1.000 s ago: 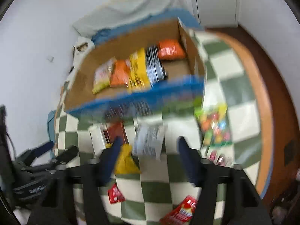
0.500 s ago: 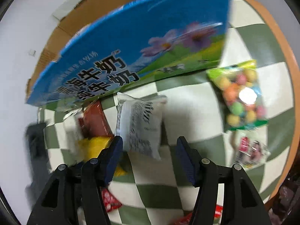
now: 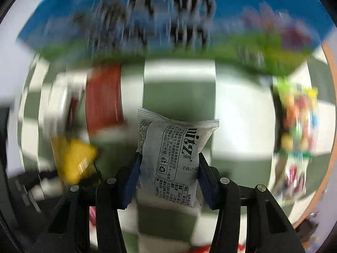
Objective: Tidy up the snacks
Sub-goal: 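Grasp the yellow packet with the left gripper while the right grasps the white packet, then place both packets into the box and open both grippers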
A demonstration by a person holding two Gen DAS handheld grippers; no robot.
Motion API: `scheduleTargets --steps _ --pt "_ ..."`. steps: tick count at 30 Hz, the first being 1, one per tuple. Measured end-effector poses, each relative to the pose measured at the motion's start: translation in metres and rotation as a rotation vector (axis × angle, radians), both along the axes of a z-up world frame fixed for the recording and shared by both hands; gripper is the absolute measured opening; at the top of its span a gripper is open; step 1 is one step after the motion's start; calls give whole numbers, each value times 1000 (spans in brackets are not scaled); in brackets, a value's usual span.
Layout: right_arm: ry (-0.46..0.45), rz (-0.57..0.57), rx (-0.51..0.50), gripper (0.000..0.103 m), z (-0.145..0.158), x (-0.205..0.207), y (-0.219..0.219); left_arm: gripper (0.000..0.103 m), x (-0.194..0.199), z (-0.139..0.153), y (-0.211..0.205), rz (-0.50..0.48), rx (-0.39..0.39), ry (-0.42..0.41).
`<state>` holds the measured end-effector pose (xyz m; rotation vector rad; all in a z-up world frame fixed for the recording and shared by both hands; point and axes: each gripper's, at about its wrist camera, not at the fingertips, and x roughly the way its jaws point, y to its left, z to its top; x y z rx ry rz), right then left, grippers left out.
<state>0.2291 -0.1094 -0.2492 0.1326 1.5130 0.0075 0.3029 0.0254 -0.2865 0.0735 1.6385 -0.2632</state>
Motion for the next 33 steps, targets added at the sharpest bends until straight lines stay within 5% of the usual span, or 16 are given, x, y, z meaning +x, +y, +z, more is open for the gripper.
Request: scheduleTargets --steps 3,8,15,18,20,25,33 --pt "28 -42 49 57 -5 -18 -8 53 -4 -7 -3 -3 6 9" --pt "31 -105 67 77 -14 -18 -9 57 1 -23 -13 -14 26 15" --pt "0 -128 -8 77 -28 -11 10 53 5 -28 -5 18 -17 25" --pt "-27 -106 -47 64 -29 -14 21 50 6 -22 7 36 -24 16" --pt "-53 -132 28 55 -18 -24 23 50 2 -10 9 20 -11 -1" --pt "-122 -140 120 55 19 -29 16 50 0 35 5 4 -67 -36" --pt "-299 -101 178 55 125 -3 -16 50 42 158 -26 -5 -258 -177"
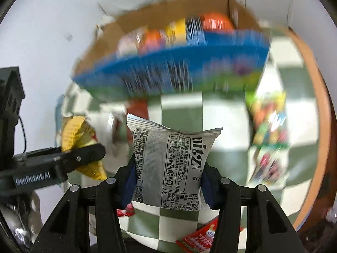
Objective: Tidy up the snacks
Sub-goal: 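Place both packets into the box and open both grippers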
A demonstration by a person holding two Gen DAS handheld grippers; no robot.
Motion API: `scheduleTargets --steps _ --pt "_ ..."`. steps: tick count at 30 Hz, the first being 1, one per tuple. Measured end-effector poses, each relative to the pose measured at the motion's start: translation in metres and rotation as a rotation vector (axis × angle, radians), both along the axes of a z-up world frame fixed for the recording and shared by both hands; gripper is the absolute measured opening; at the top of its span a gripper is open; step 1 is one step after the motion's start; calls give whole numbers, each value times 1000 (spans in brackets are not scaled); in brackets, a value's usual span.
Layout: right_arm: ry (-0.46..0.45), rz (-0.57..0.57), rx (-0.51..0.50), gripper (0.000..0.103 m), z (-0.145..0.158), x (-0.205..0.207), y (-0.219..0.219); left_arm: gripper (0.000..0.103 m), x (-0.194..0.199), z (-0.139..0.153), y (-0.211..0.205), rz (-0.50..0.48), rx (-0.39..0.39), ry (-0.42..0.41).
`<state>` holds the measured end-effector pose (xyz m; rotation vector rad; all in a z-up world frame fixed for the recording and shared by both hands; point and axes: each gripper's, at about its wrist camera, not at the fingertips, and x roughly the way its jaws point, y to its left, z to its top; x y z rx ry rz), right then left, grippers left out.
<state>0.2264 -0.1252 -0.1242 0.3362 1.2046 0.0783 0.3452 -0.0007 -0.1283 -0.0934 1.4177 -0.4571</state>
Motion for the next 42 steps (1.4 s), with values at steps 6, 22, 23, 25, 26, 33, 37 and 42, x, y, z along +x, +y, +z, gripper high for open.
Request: scheduleTargets --steps 6,22,23,25,26,33,37,42 --pt "-97 -1 -26 55 78 58 -55 50 70 41 -45 -18 -30 -33" --pt "189 63 -88 55 -5 188 -111 50 170 -47 -114 -3 43 275" --pt "199 67 -96 55 -7 186 -110 50 169 -54 -116 -11 51 297" --pt "232 81 -108 56 -21 191 -110 51 167 -61 -118 -17 69 315" --pt "253 88 -105 63 -26 192 -109 51 167 -63 -117 -11 81 312" --pt "310 119 -149 95 -35 196 -99 91 168 -73 -118 -17 112 288" --pt "327 117 -150 95 -33 197 -96 91 169 -65 -112 -10 113 273" --pt "321 77 -151 95 -29 195 -100 91 169 -50 -96 4 152 204"
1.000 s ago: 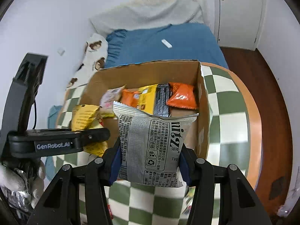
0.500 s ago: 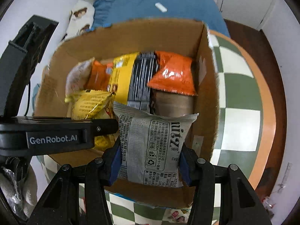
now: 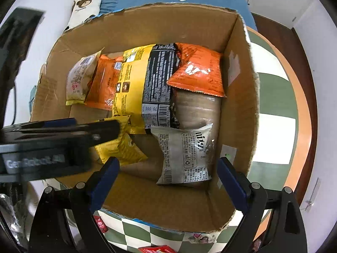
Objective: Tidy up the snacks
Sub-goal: 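Place both packets into the box and open both grippers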
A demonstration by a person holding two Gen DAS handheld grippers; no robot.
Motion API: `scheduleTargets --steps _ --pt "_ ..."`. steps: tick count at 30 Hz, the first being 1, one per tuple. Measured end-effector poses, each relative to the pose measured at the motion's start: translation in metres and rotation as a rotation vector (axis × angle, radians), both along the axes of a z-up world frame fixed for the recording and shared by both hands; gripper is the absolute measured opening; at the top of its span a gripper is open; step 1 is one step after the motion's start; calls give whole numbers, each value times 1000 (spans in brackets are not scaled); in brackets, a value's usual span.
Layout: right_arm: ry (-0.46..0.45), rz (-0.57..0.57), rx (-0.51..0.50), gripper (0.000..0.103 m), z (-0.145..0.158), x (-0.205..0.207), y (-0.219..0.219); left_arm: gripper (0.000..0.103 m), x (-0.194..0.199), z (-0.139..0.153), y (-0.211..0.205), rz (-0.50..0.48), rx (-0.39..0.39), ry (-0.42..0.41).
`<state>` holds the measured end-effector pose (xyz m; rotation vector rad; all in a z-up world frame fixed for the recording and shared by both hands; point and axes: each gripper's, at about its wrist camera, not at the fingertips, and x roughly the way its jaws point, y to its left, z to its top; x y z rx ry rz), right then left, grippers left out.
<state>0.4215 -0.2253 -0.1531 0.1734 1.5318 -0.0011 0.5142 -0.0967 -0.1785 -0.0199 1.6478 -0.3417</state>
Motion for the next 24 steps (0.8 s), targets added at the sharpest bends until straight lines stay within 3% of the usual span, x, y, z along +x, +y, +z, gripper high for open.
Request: scheduleTargets --steps 11,24 --pt "-97 -43 -59 95 28 -14 6 91 -16 44 39 -11 75 -200" --pt "-273 -70 -95 95 68 -64 20 91 -74 93 67 -15 71 -422"
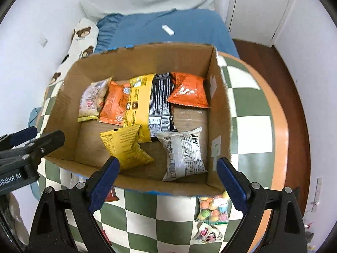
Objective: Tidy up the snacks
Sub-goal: 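Place both packets into the box and open both grippers, then grasp the small red triangle packet with the left gripper while the right grasps the red spicy-strip packet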
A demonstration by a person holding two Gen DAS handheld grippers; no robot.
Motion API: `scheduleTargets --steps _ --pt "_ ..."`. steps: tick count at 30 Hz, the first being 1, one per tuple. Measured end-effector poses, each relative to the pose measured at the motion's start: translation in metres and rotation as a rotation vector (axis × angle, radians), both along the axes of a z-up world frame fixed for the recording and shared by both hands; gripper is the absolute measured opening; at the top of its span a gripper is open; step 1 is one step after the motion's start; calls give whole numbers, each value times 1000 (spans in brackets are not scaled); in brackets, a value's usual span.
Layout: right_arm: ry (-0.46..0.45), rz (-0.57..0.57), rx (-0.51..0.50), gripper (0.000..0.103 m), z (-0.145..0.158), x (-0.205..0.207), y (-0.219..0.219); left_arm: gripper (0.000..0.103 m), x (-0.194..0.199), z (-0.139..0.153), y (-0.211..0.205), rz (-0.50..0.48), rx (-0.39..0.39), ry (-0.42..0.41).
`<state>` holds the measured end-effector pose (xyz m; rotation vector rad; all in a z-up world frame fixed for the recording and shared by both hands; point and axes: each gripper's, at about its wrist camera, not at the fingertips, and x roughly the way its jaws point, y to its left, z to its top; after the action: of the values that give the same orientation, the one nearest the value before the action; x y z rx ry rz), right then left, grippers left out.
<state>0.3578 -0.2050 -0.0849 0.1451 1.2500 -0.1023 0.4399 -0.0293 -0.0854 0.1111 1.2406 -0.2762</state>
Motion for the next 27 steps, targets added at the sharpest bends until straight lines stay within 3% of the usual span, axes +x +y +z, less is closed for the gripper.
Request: scheduleTargets --steps 10,16,21,27 --pt "-171 -8 -43 95 56 -57 19 91 -56 35 21 -14 -25 -143" --pt "-212 -53 57 95 70 -99 26 91 -91 42 34 -34 -42 -168" --pt "-122 -145 196 95 30 -152 20 91 -133 7 51 -72 30 -120" --pt "159 -303 328 96 -85 -231 6 91 -184 -88 67 -149 168 94"
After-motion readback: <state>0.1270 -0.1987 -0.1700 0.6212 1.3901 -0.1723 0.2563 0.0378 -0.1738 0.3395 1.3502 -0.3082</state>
